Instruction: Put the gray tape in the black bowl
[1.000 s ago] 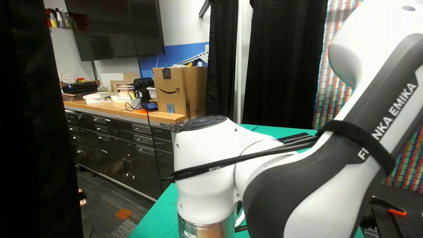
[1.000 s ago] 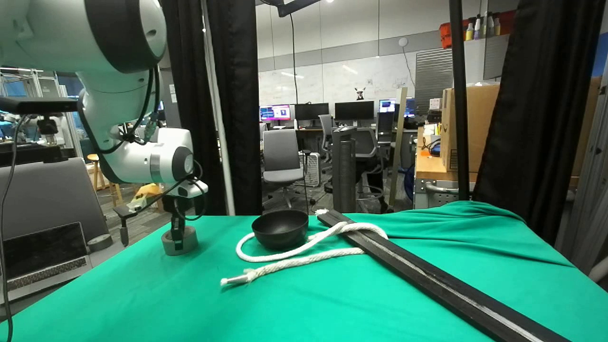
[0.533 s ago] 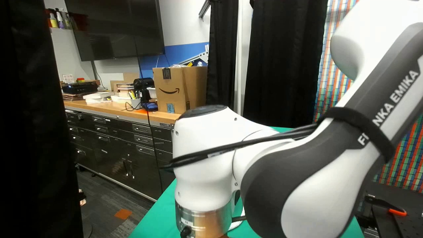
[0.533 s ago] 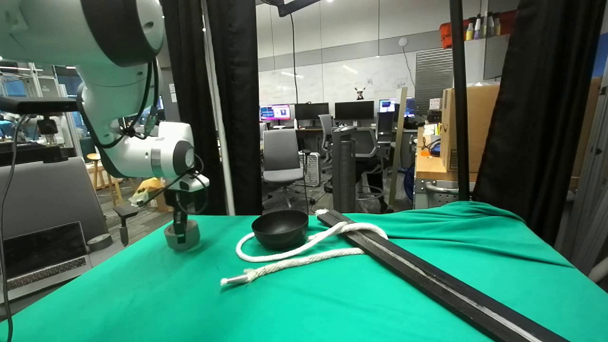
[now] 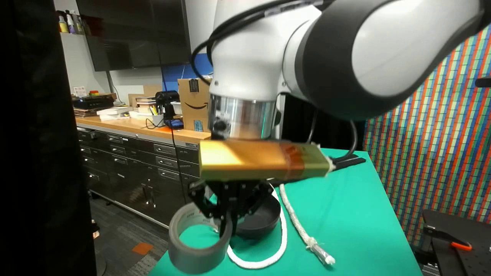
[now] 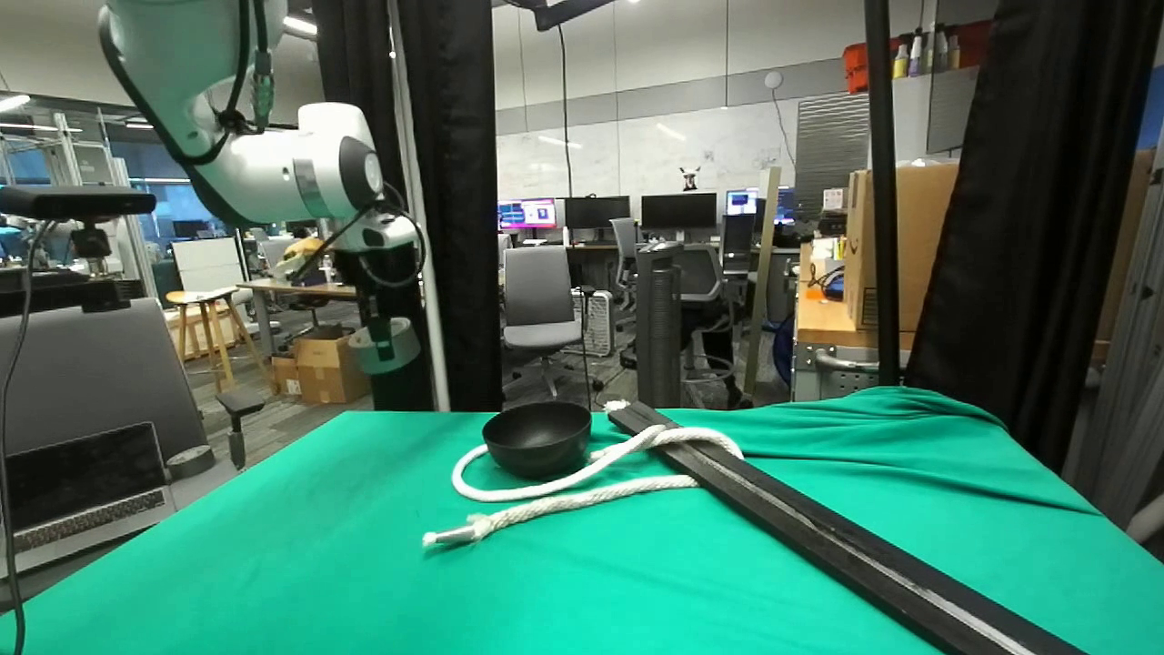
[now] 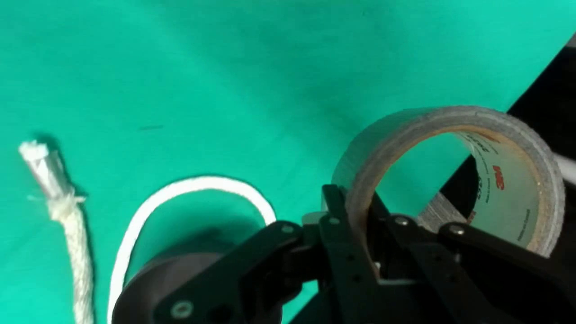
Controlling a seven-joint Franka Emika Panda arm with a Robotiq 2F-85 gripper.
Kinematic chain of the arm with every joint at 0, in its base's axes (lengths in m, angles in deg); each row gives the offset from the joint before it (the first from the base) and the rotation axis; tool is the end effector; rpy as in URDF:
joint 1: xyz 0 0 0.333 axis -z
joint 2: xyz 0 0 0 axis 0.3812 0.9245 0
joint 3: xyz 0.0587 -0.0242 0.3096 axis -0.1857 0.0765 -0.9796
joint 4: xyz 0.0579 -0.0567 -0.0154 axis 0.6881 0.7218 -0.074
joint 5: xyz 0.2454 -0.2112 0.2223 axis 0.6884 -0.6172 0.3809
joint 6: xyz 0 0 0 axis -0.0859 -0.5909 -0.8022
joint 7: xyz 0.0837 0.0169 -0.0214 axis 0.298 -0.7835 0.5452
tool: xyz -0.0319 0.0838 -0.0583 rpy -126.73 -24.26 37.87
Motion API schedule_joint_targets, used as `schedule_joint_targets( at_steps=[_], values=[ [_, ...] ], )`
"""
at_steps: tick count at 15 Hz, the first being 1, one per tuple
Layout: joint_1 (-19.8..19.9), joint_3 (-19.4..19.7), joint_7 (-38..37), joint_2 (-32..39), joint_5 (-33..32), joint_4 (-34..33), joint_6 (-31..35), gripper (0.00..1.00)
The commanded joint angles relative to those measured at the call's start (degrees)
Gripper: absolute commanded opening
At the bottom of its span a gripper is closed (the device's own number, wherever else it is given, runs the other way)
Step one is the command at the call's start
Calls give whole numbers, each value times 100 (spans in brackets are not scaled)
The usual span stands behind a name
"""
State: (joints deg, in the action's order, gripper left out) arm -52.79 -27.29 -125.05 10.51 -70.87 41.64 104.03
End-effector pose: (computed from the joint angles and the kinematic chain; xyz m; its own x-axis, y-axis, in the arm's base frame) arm 0.5496 0.3886 0.3819 0.7606 -0.6434 0.0869 -0.6271 -0.7627 -0.1580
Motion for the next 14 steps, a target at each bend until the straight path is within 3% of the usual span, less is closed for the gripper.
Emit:
schedule_joint_targets(
  at_steps=[1,6,14],
  values=[
    [319,-58,206,-635,-432,193,-380,13],
    [643,-111,496,-628,-760,180,-546,13],
    [1045,49,943,-263,-1048,333,-271,13]
  ],
)
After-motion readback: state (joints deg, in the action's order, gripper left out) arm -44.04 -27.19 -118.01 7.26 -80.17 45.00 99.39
